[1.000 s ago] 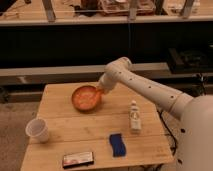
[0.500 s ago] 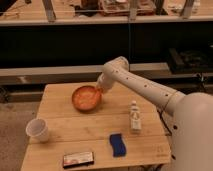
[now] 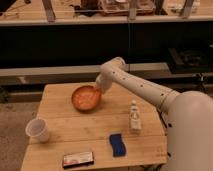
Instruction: Place the pepper in the ceramic bowl
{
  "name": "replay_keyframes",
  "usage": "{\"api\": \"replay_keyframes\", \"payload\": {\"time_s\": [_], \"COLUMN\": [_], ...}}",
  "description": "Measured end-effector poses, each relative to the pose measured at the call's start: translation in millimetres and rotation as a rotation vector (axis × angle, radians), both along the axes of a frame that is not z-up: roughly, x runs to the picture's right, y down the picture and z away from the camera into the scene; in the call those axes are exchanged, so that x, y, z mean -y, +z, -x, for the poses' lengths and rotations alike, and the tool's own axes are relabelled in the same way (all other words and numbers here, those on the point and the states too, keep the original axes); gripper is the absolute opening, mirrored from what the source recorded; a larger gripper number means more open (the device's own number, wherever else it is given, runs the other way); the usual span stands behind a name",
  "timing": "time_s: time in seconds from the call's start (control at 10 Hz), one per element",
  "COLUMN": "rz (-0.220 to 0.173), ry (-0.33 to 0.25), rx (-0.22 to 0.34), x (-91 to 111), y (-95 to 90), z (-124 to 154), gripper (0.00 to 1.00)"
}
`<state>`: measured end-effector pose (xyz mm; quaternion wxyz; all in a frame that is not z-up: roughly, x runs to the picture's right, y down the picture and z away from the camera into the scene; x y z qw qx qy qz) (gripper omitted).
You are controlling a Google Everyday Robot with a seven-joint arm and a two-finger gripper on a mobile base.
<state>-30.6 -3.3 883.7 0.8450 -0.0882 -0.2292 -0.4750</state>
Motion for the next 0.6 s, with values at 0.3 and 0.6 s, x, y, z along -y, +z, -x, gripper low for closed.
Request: {"api": "replay_keyframes", "payload": {"time_s": [0.3, 0.6], "rz": [0.002, 0.002], "ry": [0.012, 0.018], "rx": [-0.005, -0.013], "x": [-0.8, -0.6], "y": [2.8, 7.2], "z": [5.9, 4.9], "gripper": [0.01, 0.01]}}
